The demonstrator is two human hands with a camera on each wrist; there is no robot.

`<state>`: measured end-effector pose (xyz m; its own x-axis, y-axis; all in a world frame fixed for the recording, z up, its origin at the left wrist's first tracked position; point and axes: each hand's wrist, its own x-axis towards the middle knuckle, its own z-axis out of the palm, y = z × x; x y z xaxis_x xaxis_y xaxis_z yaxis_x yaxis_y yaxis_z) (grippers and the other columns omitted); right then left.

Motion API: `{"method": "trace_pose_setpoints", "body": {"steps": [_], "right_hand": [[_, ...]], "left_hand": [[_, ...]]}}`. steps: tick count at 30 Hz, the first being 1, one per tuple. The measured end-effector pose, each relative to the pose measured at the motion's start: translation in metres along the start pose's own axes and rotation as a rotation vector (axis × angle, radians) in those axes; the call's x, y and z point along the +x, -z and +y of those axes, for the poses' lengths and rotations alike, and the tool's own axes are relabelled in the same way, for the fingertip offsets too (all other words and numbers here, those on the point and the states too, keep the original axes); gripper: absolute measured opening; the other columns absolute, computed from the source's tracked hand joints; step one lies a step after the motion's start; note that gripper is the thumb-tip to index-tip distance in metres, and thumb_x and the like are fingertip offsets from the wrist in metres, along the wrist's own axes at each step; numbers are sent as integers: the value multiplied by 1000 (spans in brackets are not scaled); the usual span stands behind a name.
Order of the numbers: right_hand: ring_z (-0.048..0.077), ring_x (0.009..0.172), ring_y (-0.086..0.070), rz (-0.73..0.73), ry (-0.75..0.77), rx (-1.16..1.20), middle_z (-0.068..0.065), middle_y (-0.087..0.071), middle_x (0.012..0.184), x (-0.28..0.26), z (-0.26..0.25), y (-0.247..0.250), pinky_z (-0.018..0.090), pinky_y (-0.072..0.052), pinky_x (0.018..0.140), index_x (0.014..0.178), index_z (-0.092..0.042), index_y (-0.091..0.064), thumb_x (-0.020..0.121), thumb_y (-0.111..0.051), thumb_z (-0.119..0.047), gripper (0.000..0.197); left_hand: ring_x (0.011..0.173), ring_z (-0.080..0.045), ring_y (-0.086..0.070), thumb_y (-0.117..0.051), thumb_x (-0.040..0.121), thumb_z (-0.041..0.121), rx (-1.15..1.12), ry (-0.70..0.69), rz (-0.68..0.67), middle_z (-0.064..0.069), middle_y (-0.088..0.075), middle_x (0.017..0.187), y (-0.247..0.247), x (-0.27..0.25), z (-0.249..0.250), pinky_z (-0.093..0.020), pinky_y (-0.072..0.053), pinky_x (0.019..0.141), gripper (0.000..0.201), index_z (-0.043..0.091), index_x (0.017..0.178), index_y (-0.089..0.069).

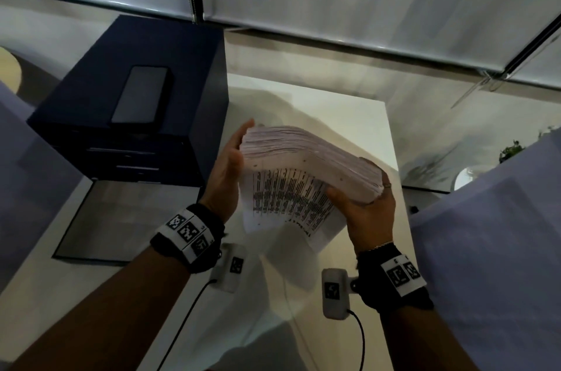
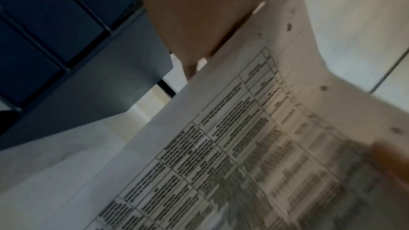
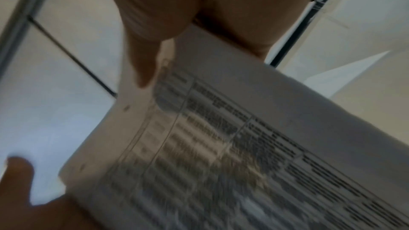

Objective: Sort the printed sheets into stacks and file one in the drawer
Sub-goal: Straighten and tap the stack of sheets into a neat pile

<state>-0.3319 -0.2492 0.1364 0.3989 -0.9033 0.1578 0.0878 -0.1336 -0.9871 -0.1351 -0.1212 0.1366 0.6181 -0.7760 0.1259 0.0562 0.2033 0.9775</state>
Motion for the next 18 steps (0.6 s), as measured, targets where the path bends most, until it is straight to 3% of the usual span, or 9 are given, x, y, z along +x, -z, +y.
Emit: {"method": "trace_pose_setpoints", "body": {"steps": [2, 4, 6, 8, 11, 13, 16, 18], "right_hand": [[5, 92, -67, -12, -2, -32, -1, -69, 104, 3, 1, 4, 22, -56, 80, 117, -4, -60, 62, -84, 7, 61], [4, 87, -68, -52, -7, -63, -6, -74, 93, 4, 0, 7, 18, -55, 75, 107, -5, -65, 64, -83, 5, 48], [4, 83, -69, -64, -12, -59, -8, -74, 89, 4, 0, 8, 16, -54, 72, 103, -3, -67, 64, -83, 6, 43], [9, 87, -70, -65, -5, -59, -2, -74, 94, 2, 0, 7, 19, -55, 75, 106, 2, -66, 63, -84, 6, 47], [12, 90, -70, -71, -9, -58, -2, -74, 94, 3, 3, 7, 22, -56, 77, 107, -1, -66, 62, -85, 6, 50], [11, 89, -70, -78, -14, -65, -5, -74, 93, 2, 4, 7, 22, -56, 76, 105, -5, -67, 62, -85, 5, 49], [9, 89, -69, -67, -1, -80, -5, -74, 94, 3, 5, 8, 20, -56, 76, 107, -4, -66, 62, -86, 4, 49], [9, 91, -69, -67, 12, -111, -4, -73, 98, 2, 5, 8, 20, -56, 77, 109, -3, -66, 64, -86, 1, 49]], "left_hand": [[130, -13, -52, -42, 69, 89, -37, 15, 34, 4, -57, 138, 3, -1, 1, -32, -46, 104, 105, 20, 148, -32], [141, -29, -37, -38, 75, 87, -49, 25, 84, -13, -38, 153, 5, -5, -1, -52, -32, 115, 108, 16, 154, -21], [144, -35, -28, -36, 76, 87, -40, 31, 144, -20, -24, 157, 4, -10, -2, -58, -26, 116, 113, 10, 155, -10], [138, -31, -42, -38, 75, 86, -80, 42, 111, -17, -40, 151, 2, -15, -4, -51, -37, 113, 114, 7, 154, -16], [137, -11, -43, -36, 74, 86, -93, 24, 100, 9, -44, 150, 4, -13, -6, -28, -40, 110, 107, 19, 156, -18], [137, -15, -45, -36, 74, 86, -137, 30, 75, 4, -49, 147, 3, -10, -5, -28, -42, 108, 108, 18, 155, -19], [144, -21, -34, -39, 70, 89, -169, 20, 45, -7, -34, 157, 0, -11, -4, -42, -30, 118, 115, 18, 156, -12], [143, -20, -36, -43, 71, 87, -186, -2, -30, -2, -36, 156, 1, -13, -8, -40, -31, 118, 113, 18, 155, -14]]}}
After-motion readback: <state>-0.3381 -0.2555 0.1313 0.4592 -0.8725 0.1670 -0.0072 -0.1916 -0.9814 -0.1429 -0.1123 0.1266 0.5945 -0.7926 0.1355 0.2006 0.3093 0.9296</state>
